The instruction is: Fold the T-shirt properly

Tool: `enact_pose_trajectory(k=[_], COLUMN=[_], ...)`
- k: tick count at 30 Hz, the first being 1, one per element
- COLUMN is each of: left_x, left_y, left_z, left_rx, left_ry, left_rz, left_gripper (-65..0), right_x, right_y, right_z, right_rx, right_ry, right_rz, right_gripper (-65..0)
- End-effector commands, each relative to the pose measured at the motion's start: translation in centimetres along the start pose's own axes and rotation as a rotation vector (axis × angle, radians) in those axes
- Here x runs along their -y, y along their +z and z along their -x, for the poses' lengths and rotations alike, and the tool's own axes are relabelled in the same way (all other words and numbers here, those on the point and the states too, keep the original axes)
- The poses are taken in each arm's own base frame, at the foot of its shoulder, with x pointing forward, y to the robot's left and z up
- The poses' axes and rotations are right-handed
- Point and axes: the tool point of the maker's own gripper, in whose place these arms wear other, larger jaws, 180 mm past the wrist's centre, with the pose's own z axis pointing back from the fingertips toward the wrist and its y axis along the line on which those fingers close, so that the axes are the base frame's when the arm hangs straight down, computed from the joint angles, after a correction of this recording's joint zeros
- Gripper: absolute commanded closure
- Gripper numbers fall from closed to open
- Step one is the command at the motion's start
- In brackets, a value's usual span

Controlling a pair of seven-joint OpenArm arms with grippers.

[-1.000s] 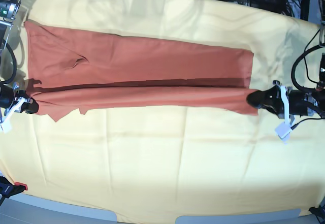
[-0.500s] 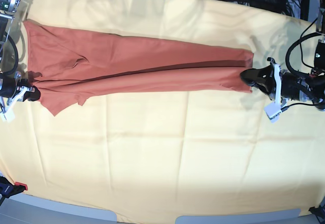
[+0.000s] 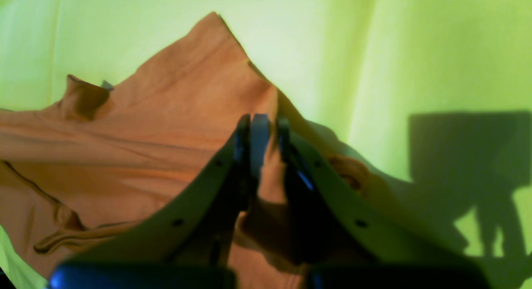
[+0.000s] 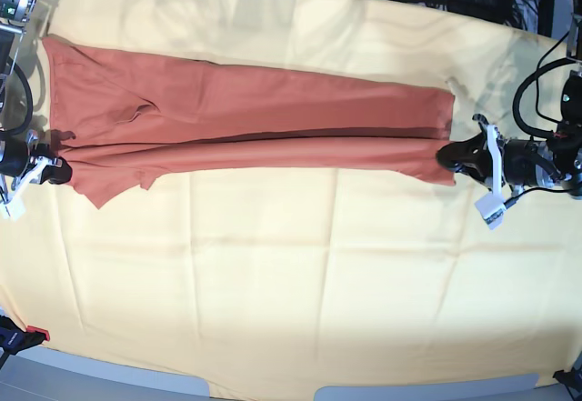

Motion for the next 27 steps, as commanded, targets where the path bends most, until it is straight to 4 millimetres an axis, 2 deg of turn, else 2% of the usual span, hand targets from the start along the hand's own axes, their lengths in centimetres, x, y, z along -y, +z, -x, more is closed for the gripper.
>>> enact_pose_trajectory(k=[1,2,4,6,7,9,12,15,18,24,27], left_x=[-0.3,0.0,0.4,0.6,0.6,0.7,0.7,0.8,0.7,0.7,0.7], left_y=[1.2,1.2,1.1,1.1,1.1,1.0,1.0,1.0,1.0,1.0,1.0], left_z=[-0.5,-0.3,0.1,0.4,0.5,0.7,0.8,0.7,0.4,-0.2,-0.2], left_rx=[0.002,-0.007,-0.024,-0.042,-0.045,-0.047,-0.048,-0.042,-0.026,0.008,0.007], left_ry=[-0.019,-0.013,-0.004,-0.001,0.000,0.003,0.005,0.005,0.006,0.006,0.006], left_rz=[-0.014,0.000,0.025,0.034,0.035,0.038,0.039,0.040,0.040,0.040,0.040], left_gripper=[0.0,0.0,-1.7,-16.4,-23.5,-33.4,-34.7,-34.7,-34.7,-34.7,-34.7], right_x=[0.8,0.9,1.1,1.4,1.5,1.9,1.7,0.6,-0.4,-3.5,-3.8], right_y=[1.5,1.6,1.8,2.3,2.7,3.5,4.4,4.2,2.9,-0.3,-1.7], right_z=[-2.3,-2.3,-2.7,-3.4,-4.1,-5.2,-7.1,-7.9,-7.5,-6.6,-5.5], right_rx=[0.050,0.047,0.049,0.060,0.071,0.091,0.142,0.190,0.186,0.181,0.137], right_ry=[0.039,0.043,0.049,0.058,0.064,0.075,0.077,0.054,0.043,0.012,0.028], right_rz=[0.029,0.035,0.042,0.053,0.059,0.072,0.059,0.004,-0.024,-0.112,-0.093], right_gripper=[0.0,-1.9,-18.7,-34.3,-38.1,-39.3,-39.3,-39.3,-39.3,-39.3,-39.3])
